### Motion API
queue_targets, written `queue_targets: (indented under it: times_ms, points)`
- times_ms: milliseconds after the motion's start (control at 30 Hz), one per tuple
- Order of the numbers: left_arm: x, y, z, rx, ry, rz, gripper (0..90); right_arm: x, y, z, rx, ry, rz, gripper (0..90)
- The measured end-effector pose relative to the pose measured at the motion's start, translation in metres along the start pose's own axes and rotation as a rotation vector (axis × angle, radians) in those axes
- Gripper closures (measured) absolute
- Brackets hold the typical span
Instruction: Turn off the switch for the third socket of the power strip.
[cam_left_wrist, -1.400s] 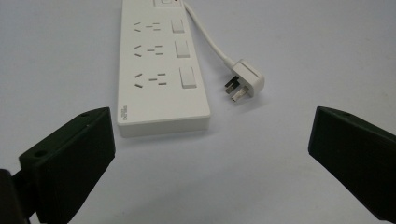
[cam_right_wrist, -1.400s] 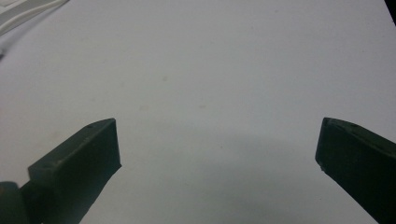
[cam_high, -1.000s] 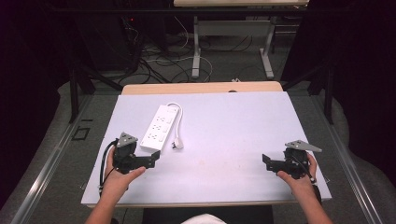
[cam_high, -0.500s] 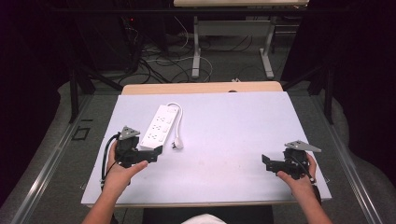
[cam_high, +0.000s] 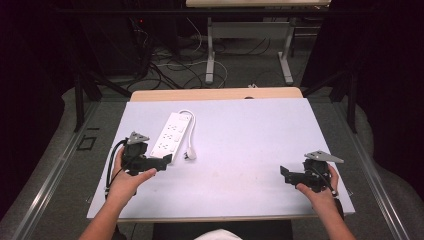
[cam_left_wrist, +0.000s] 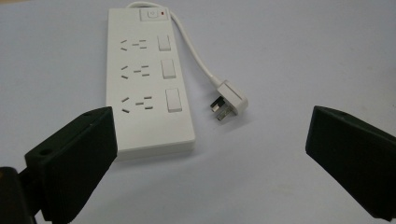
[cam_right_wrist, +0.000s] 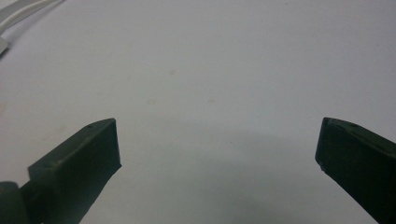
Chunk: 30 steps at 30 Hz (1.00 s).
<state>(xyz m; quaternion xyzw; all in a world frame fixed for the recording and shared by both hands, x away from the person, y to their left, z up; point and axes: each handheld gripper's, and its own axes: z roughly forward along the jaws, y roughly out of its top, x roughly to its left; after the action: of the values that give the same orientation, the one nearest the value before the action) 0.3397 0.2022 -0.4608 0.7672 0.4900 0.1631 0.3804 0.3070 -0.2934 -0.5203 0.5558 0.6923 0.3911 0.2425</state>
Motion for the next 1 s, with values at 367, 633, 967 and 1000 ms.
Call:
queue_targets:
  times_ms: [367,633,967,1000]
  points:
    - [0.01,0.006,-0.005,0.044,-0.008,0.005,2.4,0.0,0.0,-0.001,0.007,0.003,0.001,0.0]
    - [0.016,0.013,-0.008,0.07,0.001,-0.009,3.0,0.0,0.0,0.0,0.001,-0.005,0.002,0.0]
    - [0.024,0.017,-0.009,0.122,-0.017,-0.031,4.6,0.0,0.0,-0.001,0.009,0.003,0.0,0.0]
    - [0.024,0.018,-0.008,0.119,-0.015,-0.038,5.1,0.0,0.0,-0.001,0.01,0.004,0.001,0.0]
